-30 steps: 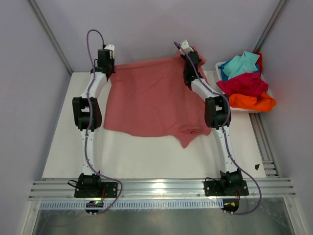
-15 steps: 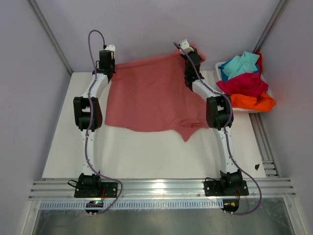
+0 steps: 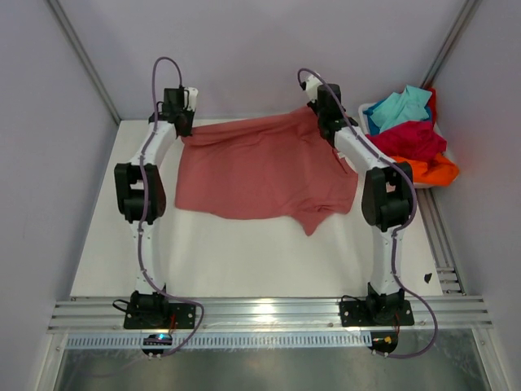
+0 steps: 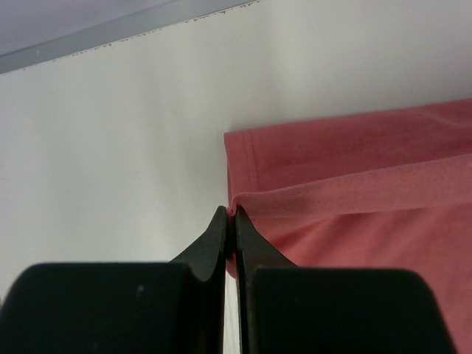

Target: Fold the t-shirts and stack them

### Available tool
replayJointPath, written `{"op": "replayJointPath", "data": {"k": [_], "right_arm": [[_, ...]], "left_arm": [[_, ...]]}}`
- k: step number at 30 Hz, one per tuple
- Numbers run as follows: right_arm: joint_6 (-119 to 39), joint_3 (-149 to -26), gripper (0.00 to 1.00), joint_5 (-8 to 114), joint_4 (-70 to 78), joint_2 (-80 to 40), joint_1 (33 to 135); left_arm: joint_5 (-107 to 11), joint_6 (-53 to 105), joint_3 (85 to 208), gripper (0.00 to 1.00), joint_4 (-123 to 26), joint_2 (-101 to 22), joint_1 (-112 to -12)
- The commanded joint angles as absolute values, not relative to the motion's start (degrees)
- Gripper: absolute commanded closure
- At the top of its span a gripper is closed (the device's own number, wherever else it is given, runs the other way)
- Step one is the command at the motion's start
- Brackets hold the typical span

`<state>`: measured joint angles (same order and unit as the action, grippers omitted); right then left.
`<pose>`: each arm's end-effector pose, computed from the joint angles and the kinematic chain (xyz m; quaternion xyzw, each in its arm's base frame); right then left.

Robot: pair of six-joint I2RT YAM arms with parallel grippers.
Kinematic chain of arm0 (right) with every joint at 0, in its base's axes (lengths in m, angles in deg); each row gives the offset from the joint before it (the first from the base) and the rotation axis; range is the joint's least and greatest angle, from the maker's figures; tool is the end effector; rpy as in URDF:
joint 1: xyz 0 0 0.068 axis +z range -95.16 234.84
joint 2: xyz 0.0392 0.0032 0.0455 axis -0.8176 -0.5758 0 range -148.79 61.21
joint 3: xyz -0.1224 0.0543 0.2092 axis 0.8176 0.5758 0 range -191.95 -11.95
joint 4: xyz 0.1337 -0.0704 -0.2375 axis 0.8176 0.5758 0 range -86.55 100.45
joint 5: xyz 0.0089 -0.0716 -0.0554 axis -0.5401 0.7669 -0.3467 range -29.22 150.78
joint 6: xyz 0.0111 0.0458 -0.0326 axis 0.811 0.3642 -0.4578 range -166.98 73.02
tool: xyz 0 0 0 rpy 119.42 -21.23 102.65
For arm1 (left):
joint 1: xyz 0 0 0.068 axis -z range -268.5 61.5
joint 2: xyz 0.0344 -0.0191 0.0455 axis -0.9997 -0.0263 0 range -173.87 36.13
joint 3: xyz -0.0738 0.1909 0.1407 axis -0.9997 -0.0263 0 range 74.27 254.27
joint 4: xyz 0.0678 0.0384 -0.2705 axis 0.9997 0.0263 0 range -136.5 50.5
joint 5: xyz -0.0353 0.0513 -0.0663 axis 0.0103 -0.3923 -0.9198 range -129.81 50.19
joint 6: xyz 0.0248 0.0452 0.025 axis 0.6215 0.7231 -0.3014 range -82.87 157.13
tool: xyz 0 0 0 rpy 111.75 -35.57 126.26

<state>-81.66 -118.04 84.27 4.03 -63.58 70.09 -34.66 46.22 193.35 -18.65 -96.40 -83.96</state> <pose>0.5182 0.1244 0.2442 -0.2301 0.7736 -0.2593 0.5304 0.5388 -0.0391 0.2103 0.0896 0.9059 0.0573 0.4099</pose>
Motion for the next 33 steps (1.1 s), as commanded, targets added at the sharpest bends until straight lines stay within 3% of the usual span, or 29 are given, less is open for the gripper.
{"op": "replayJointPath", "data": {"k": [1,8,10,11,12,13,16,20,28,33], "right_arm": [[-73.46,-117.69,0.97,77.85,23.96,-56.48,69.34],[-72.3,-116.89,0.97,68.35,42.2,-56.82,69.52],[-71.86,-117.25,0.97,63.19,47.38,-57.09,69.52],[-74.03,-118.03,0.88,55.85,52.97,-57.35,69.52],[-74.66,-118.04,0.88,55.77,55.2,-57.18,69.52],[-75.54,-117.95,0.64,48.55,58.27,-57.09,69.43],[-78.97,-117.25,0.27,40.77,65.58,-56.39,69.52],[-79.42,-118.65,0.16,40.3,64.98,-56.91,69.52],[-73.63,-135.6,0.16,47.67,58.39,-67.71,69.52],[-72.56,-135.54,0.16,56.46,48.05,-69.48,69.52]], "left_arm": [[-36.46,48.82,193.36,1.0,-12.32,-91.05,-84.89],[-41.11,51.19,199.76,1.0,-2.04,-92.98,-84.89],[-43.49,52.68,203.0,0.92,1.82,-93.51,-84.89],[-44.89,54.52,204.59,0.54,6.19,-94.47,-84.89],[-45.6,54.54,205.83,0.33,7.97,-94.91,-84.89],[-46.31,56.02,206.8,0.22,9.73,-95.18,-84.89],[-47.46,59.27,206.9,0.04,14.83,-95.53,-84.89],[-49.12,59.81,205.05,0.01,15.99,-96.14,-84.98],[-48.25,53.84,210.93,0.01,11.69,-101.77,-84.89],[-48.95,50.77,209.27,0.01,5.81,-101.24,-84.89]]}}
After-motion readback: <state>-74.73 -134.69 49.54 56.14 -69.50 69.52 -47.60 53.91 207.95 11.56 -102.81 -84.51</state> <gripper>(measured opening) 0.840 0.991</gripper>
